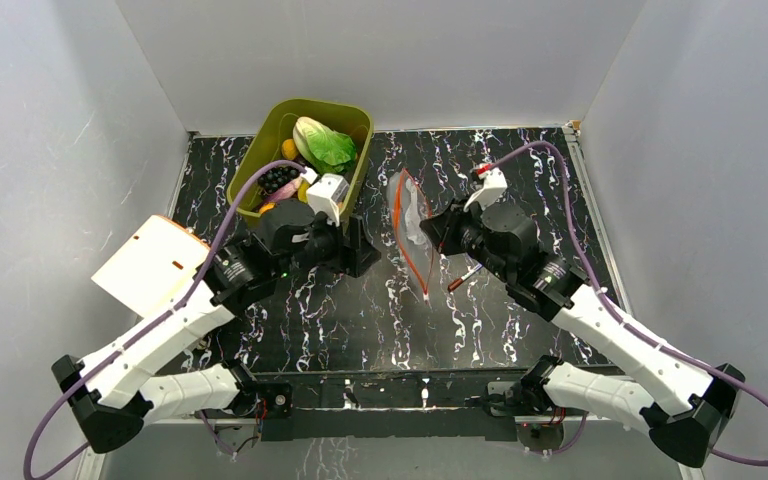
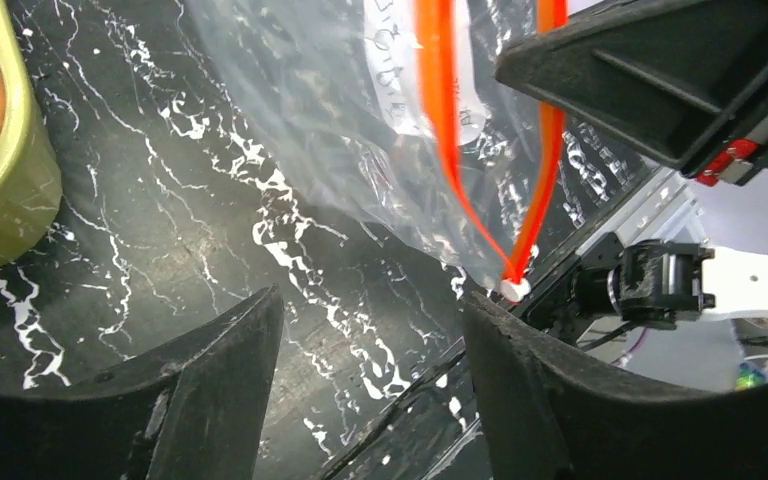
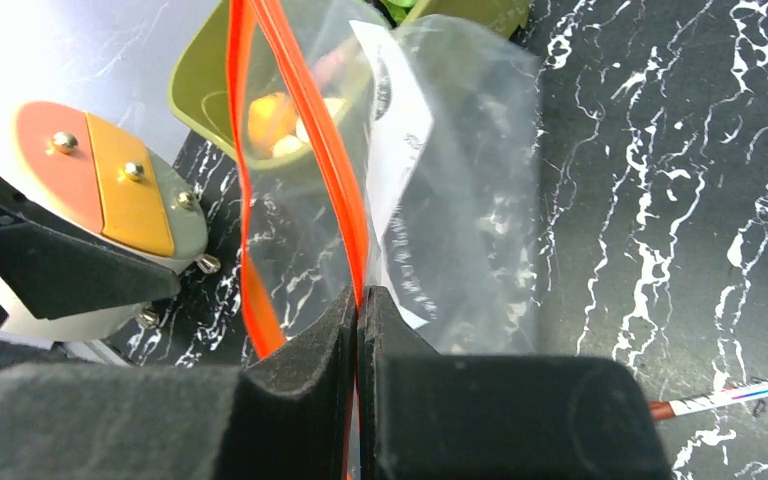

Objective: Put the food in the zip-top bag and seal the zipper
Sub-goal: Open the zipper of the food storage bag.

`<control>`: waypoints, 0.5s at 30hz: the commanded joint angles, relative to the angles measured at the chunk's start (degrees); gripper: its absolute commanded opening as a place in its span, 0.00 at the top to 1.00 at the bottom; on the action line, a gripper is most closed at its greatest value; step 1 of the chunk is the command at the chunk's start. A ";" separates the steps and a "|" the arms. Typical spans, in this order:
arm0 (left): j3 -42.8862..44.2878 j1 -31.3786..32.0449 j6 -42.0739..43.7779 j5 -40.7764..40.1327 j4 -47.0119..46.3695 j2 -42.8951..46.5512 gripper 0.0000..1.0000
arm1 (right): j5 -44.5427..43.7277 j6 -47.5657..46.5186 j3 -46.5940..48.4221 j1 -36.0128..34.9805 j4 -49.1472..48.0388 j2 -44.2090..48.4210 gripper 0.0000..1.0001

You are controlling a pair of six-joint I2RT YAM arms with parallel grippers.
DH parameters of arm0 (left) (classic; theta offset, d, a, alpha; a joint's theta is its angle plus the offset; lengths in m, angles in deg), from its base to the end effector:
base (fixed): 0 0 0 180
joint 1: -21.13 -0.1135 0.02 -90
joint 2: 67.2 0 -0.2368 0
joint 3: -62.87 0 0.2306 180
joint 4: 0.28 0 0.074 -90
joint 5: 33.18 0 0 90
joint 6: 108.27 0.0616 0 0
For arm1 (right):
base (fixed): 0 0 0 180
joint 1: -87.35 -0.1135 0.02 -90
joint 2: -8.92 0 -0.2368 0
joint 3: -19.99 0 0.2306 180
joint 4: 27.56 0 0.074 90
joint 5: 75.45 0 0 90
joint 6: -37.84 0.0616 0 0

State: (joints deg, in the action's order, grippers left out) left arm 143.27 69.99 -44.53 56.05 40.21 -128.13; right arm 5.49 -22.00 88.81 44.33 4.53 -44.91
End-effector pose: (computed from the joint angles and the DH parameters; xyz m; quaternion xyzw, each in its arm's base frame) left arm 0.1644 -0.1869 0.3487 0.1578 0.8090 -0.3408 0.4523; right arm 0.1761 0.1511 0.3247 -0.0432 0.8021 0.3020 0.5134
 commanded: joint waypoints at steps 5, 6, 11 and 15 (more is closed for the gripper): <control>-4.22 0.07 2.32 4.23 -10.55 3.98 0.28 | 3.25 5.20 5.97 0.16 -0.43 -2.42 1.00; -4.52 0.09 2.42 4.78 -11.36 3.70 0.27 | 2.60 6.00 5.93 0.14 -0.25 -2.43 1.00; -4.60 0.04 2.38 3.57 -13.96 -0.09 0.27 | 3.33 10.88 4.19 0.16 -1.51 -2.58 1.00; -5.38 0.04 0.67 3.48 -18.21 -2.82 0.28 | 5.70 14.84 2.02 0.13 -4.10 -2.65 1.00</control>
State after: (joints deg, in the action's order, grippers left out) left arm 138.81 69.99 -43.09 59.17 27.88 -129.22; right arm 8.85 -12.32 91.52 44.33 5.30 -47.81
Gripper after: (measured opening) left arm 0.730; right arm 0.010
